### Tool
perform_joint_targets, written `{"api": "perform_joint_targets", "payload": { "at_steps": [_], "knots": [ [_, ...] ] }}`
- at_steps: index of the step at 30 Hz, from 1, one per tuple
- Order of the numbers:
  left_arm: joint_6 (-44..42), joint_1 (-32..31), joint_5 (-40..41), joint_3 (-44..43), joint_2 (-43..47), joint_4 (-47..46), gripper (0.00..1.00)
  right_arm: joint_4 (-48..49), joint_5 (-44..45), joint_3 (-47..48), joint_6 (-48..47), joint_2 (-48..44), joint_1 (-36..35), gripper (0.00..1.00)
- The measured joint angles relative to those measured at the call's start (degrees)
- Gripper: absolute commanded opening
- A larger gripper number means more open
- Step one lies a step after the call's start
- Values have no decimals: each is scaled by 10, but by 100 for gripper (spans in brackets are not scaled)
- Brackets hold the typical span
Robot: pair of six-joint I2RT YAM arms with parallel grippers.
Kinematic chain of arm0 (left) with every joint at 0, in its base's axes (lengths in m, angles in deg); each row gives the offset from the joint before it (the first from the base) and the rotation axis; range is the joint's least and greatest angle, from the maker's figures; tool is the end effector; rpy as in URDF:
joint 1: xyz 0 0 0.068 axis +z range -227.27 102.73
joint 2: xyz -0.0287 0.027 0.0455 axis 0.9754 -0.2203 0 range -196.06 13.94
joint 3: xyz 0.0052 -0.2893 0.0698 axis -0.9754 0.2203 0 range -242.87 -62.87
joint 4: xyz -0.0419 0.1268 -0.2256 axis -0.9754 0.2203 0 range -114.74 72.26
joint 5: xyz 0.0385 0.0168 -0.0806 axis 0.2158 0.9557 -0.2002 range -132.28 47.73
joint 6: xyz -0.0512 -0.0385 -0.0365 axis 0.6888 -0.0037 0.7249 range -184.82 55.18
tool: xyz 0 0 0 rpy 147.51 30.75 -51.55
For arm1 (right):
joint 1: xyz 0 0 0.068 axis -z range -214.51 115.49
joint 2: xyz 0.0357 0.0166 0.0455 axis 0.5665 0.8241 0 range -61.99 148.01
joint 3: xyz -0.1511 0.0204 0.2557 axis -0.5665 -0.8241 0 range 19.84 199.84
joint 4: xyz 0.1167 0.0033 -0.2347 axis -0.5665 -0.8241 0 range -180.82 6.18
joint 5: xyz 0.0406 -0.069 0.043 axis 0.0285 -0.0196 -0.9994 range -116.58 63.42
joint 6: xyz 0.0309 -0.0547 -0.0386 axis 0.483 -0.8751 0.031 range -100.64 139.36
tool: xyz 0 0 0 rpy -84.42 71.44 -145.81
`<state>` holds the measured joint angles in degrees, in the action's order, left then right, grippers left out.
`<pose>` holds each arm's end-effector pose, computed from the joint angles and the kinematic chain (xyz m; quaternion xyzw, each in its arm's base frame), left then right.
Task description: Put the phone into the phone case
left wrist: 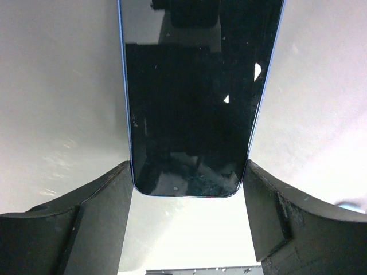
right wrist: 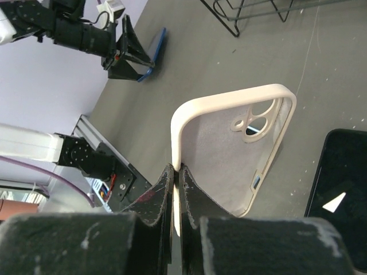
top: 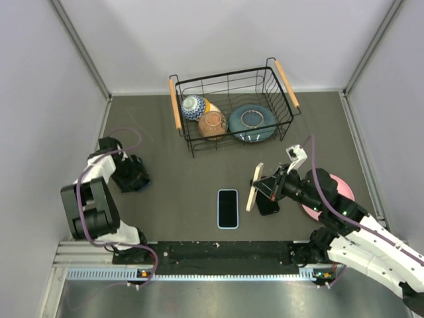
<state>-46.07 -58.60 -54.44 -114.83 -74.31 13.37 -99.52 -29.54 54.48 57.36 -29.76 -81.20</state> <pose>0.2702 0.0777 0.1765 -0.3024 0.9377 -0.1050 0.1349 0.1004 0.1112 0.3070 -0.0754 0.7805 0.4328 0.4448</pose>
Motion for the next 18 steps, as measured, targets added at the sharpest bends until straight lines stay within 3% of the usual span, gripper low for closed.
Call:
{"api": "perform_joint_targets", "payload": {
  "at_steps": [10, 18],
  "knots": [
    [52, -114, -35, 110, 171, 3, 42, 66, -32, -5, 65, 138, -18, 0],
    [91, -132, -88, 132, 246, -18, 41, 103, -19, 34, 130, 311, -101, 0]
  ]
}}
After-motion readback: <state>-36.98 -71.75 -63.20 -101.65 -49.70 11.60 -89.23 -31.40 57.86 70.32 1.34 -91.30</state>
